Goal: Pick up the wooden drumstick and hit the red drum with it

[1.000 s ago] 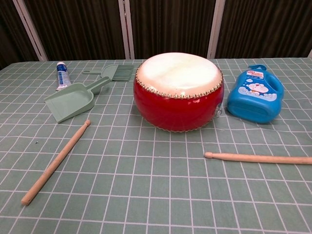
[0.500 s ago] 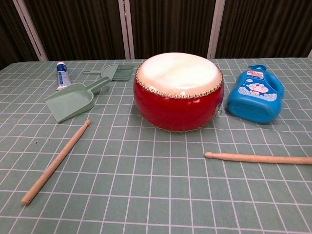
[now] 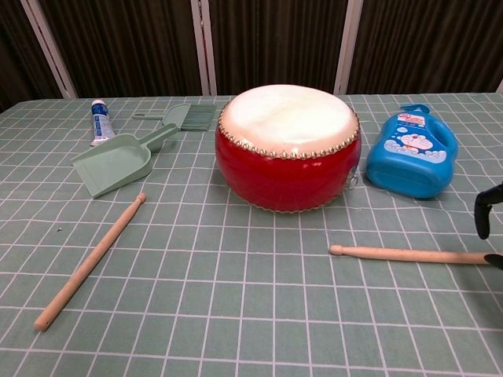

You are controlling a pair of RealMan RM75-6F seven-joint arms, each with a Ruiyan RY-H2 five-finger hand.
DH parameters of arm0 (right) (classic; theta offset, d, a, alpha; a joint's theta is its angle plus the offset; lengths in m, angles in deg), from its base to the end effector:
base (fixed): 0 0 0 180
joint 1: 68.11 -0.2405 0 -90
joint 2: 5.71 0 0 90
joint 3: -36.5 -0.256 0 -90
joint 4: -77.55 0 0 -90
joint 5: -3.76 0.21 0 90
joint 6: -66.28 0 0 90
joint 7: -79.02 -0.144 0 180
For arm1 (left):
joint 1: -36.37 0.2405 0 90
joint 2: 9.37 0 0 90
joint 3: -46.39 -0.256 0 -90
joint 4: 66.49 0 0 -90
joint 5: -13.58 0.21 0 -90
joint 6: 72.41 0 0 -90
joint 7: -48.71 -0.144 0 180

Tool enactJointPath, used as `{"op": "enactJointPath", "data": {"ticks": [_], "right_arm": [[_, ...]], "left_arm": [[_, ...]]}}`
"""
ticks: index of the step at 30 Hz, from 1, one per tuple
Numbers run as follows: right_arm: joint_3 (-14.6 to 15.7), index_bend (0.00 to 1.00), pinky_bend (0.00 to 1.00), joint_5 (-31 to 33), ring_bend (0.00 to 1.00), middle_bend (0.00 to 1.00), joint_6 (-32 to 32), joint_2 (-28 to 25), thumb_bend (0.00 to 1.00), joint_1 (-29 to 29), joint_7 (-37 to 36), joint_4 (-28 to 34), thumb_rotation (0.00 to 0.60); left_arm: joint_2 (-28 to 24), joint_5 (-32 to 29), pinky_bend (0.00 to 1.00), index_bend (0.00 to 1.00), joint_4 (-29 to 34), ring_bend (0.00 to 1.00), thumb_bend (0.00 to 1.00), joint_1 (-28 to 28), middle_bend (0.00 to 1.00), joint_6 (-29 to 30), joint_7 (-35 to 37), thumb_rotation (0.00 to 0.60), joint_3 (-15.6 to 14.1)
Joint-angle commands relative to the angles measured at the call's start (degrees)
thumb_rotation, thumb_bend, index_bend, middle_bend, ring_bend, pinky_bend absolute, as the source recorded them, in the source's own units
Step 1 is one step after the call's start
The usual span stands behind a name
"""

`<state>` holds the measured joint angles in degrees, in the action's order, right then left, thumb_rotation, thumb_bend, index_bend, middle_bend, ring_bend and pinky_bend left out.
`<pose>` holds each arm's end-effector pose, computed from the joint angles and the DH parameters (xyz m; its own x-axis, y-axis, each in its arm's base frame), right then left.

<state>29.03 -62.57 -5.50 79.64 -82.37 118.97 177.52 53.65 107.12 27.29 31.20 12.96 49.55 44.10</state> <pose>-0.2370 -0.2234 0.0207 0.5045 -0.2525 0.8257 -0.8569 -0.0286 0.5147 -0.2965 0.1617 0.1445 0.3913 0.0862 0.9162 0.9153 -0.1403 -0.3776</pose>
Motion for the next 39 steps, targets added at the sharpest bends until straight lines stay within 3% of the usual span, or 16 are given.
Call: {"op": "enactJointPath", "data": {"ticks": [1, 24, 39], "right_arm": [[-0.46, 0.52, 0.96, 1.41, 1.00, 1.00, 0.19, 1.49, 0.33, -0.89, 1.08, -1.39, 0.600], [-0.68, 0.47, 0.96, 7.32, 1.00, 1.00, 0.97, 6.60, 0.33, -3.61, 0.89, -8.15, 0.600], [-0.51, 0.47, 0.96, 10.82, 1.00, 1.00, 1.67, 8.35, 0.40, -5.01, 1.80, -10.87, 0.600]], "left_arm": [[-0.02, -0.04, 0.01, 0.00, -0.02, 0.00, 0.00, -0.04, 0.00, -0.11, 0.06, 0.600, -0.01], [-0.11, -0.50, 0.01, 0.00, 0.34, 0.00, 0.00, -0.13, 0.00, -0.63, -0.05, 0.600, -0.06], [-0.23, -0.74, 0.01, 0.00, 0.51, 0.00, 0.00, -0.15, 0.00, -0.79, 0.14, 0.600, -0.03]]}}
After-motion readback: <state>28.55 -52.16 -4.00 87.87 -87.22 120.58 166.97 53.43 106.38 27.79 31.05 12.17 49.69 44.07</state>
